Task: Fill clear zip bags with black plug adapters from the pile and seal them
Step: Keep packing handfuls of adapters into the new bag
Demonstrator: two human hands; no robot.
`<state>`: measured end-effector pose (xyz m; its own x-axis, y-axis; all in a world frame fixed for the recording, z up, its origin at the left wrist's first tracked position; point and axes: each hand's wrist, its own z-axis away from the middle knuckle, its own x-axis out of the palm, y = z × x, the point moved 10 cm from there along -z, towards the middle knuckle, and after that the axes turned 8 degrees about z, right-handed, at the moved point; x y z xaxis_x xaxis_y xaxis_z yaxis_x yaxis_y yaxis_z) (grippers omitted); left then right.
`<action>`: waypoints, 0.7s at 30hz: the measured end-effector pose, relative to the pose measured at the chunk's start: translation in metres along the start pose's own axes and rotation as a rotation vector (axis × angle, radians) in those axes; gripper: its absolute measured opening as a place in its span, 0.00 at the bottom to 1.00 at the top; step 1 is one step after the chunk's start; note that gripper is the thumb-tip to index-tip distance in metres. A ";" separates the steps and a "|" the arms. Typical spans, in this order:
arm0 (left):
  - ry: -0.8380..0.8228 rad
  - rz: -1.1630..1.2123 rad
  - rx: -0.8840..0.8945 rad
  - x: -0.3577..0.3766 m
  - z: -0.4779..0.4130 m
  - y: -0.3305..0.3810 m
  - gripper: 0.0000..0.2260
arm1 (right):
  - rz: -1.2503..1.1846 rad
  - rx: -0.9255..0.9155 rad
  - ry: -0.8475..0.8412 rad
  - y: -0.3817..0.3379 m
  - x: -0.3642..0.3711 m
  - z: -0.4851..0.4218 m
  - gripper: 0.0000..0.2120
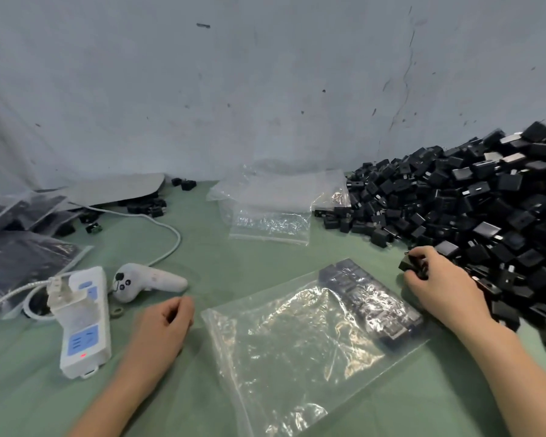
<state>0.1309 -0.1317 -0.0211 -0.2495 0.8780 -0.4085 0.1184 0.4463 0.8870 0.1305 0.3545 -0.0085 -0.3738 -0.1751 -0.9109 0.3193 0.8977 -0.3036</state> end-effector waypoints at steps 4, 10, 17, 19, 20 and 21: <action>0.141 0.160 0.008 -0.012 0.004 0.015 0.20 | -0.840 0.225 -0.072 -0.005 -0.017 0.004 0.16; 0.041 0.432 0.186 0.019 0.027 0.111 0.14 | -2.072 0.521 -0.768 -0.128 -0.003 0.071 0.22; -0.201 0.355 0.268 0.066 0.054 0.150 0.10 | -1.925 0.424 -1.109 -0.194 0.005 0.140 0.15; -0.241 0.331 0.248 0.071 0.054 0.146 0.14 | -1.849 0.364 -1.142 -0.199 0.003 0.150 0.11; -0.258 0.311 0.246 0.073 0.055 0.143 0.14 | -1.814 0.332 -1.155 -0.202 0.002 0.154 0.10; -0.268 0.281 0.257 0.074 0.056 0.143 0.14 | -1.775 0.306 -1.162 -0.204 0.000 0.158 0.09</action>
<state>0.1829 0.0064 0.0631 0.0796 0.9696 -0.2315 0.3883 0.1838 0.9030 0.2030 0.1073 0.0090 0.1689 -0.7527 0.6364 0.4634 -0.5092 -0.7253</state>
